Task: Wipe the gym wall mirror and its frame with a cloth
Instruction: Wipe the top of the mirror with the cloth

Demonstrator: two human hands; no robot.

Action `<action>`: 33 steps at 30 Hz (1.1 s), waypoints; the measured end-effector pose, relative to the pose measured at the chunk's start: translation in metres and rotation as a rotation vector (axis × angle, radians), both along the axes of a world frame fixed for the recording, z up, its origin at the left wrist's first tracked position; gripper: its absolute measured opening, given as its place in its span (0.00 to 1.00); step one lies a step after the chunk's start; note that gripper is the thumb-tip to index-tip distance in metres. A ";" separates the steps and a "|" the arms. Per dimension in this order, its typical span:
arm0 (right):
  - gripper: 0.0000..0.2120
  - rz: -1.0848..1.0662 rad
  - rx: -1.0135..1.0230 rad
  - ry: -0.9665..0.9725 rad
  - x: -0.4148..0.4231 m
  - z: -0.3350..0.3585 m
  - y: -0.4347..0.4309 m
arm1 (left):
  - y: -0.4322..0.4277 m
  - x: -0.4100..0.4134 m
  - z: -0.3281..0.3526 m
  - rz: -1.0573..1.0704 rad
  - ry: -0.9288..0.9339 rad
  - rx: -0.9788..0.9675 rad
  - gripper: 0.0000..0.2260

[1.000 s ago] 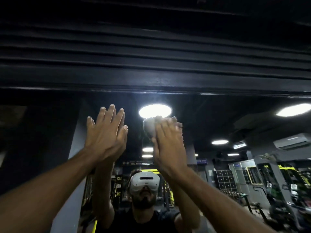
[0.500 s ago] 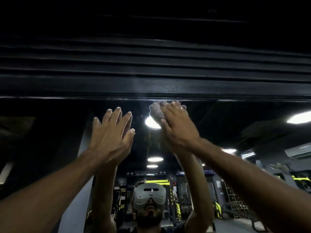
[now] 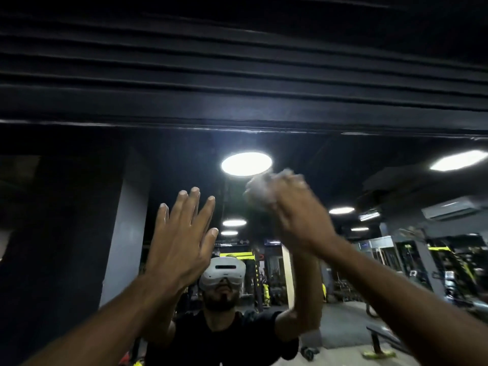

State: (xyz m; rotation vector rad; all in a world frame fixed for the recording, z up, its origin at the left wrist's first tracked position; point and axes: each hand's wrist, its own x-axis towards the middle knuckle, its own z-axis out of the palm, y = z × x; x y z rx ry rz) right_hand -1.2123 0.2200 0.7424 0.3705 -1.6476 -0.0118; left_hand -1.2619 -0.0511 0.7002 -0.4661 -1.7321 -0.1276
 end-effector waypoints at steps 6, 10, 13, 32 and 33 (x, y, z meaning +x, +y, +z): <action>0.28 0.054 -0.402 0.048 -0.010 -0.045 -0.047 | -0.001 0.007 -0.016 0.007 -0.019 -0.022 0.31; 0.27 -0.044 0.151 -0.073 -0.006 -0.085 -0.015 | -0.004 0.008 -0.037 0.055 -0.035 -0.052 0.32; 0.25 0.008 -0.301 -0.017 0.001 -0.083 0.025 | -0.015 0.004 -0.047 0.060 -0.041 -0.085 0.33; 0.29 0.008 -0.133 0.025 -0.025 -0.002 -0.136 | -0.101 -0.011 0.070 0.068 0.068 -0.039 0.30; 0.28 0.003 0.003 -0.008 -0.021 0.002 -0.128 | -0.104 -0.013 0.074 0.055 0.063 -0.032 0.31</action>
